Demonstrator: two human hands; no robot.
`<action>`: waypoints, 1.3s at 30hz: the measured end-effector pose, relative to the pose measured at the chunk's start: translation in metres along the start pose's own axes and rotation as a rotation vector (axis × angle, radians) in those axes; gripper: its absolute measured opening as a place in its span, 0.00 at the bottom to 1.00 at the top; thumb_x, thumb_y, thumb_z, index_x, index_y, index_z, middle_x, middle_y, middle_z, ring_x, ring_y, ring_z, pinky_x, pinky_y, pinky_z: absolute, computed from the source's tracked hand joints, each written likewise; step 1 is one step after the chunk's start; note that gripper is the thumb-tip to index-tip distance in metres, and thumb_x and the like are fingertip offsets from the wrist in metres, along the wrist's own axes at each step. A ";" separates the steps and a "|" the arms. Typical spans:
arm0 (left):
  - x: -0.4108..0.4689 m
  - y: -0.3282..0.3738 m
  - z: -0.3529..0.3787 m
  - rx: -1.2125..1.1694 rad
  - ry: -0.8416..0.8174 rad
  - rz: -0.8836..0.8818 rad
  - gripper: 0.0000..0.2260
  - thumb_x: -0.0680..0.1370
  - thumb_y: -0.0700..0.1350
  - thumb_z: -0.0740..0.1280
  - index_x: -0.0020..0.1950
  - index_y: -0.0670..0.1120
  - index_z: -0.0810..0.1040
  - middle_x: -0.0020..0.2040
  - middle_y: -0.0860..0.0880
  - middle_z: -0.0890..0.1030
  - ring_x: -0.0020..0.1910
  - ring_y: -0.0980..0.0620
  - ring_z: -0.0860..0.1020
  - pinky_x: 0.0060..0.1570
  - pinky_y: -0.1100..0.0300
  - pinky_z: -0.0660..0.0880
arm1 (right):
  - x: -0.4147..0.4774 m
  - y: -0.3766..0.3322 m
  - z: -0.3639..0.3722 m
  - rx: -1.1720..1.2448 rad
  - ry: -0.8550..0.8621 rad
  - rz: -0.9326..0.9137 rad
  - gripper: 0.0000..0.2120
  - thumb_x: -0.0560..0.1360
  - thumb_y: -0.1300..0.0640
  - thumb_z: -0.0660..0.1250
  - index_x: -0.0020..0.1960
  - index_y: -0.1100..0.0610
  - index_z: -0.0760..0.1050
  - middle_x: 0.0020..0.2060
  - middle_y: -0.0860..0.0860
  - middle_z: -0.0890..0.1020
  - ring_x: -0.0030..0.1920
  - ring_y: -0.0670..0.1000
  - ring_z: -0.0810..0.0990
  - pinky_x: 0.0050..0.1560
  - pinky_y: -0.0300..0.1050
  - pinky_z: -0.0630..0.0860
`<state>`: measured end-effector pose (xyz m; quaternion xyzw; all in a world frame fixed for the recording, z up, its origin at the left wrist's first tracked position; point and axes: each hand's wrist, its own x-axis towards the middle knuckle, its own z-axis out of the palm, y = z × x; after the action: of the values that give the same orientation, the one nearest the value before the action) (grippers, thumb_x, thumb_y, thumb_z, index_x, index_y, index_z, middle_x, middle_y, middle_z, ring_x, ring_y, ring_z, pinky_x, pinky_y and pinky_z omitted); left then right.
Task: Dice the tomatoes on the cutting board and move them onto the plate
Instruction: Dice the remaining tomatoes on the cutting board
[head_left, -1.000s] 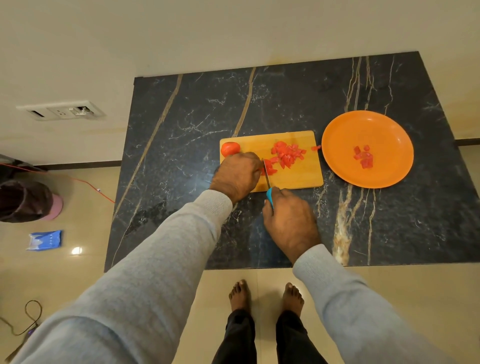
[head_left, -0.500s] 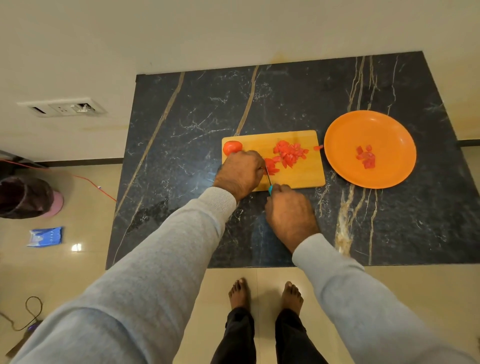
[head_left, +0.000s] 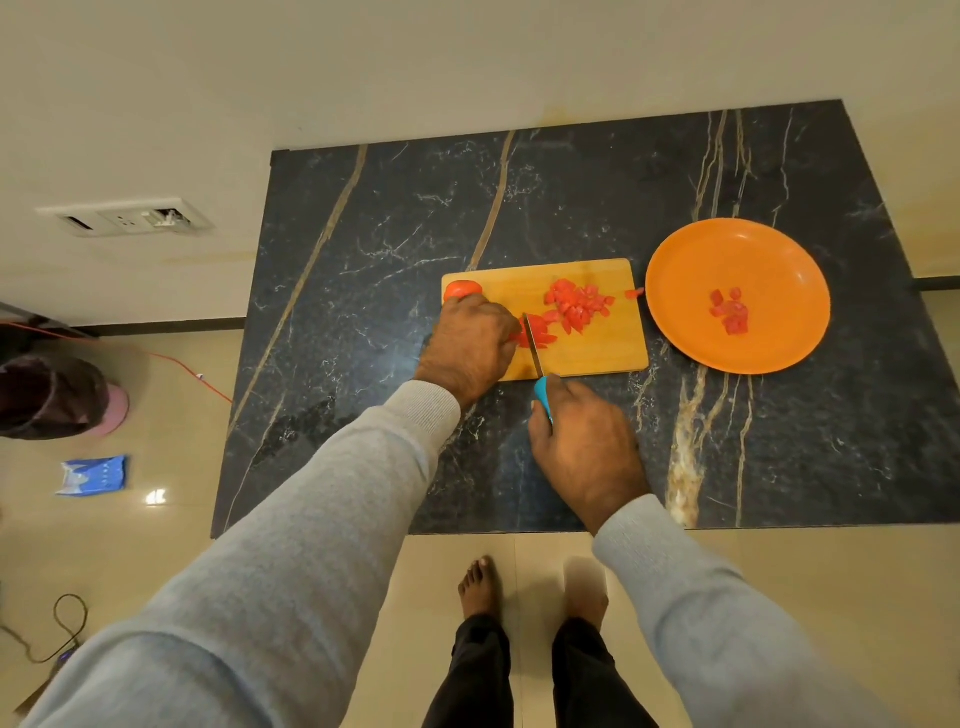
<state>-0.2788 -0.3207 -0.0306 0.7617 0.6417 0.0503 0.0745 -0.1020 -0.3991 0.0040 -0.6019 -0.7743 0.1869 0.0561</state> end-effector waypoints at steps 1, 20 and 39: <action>0.000 0.001 0.002 0.003 0.003 -0.010 0.13 0.83 0.52 0.65 0.58 0.49 0.87 0.53 0.50 0.87 0.57 0.46 0.79 0.72 0.45 0.66 | 0.003 -0.002 0.000 -0.008 -0.001 -0.008 0.21 0.83 0.49 0.58 0.71 0.59 0.72 0.56 0.56 0.80 0.49 0.58 0.81 0.47 0.52 0.80; 0.002 0.006 0.000 -0.048 -0.030 -0.052 0.14 0.83 0.52 0.62 0.56 0.51 0.88 0.50 0.52 0.87 0.55 0.48 0.80 0.76 0.45 0.57 | 0.028 -0.007 0.004 -0.178 -0.144 -0.009 0.15 0.81 0.54 0.63 0.65 0.59 0.74 0.55 0.56 0.80 0.50 0.58 0.82 0.47 0.50 0.79; -0.008 0.001 -0.016 -0.034 0.040 -0.156 0.09 0.82 0.48 0.66 0.57 0.52 0.86 0.56 0.51 0.85 0.64 0.47 0.75 0.67 0.45 0.62 | -0.001 -0.001 -0.004 -0.050 -0.058 -0.030 0.23 0.84 0.48 0.56 0.74 0.59 0.70 0.58 0.55 0.80 0.51 0.56 0.82 0.49 0.50 0.81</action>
<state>-0.2822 -0.3281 -0.0145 0.7070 0.6994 0.0701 0.0783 -0.1011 -0.3993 0.0084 -0.5856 -0.7891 0.1842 0.0216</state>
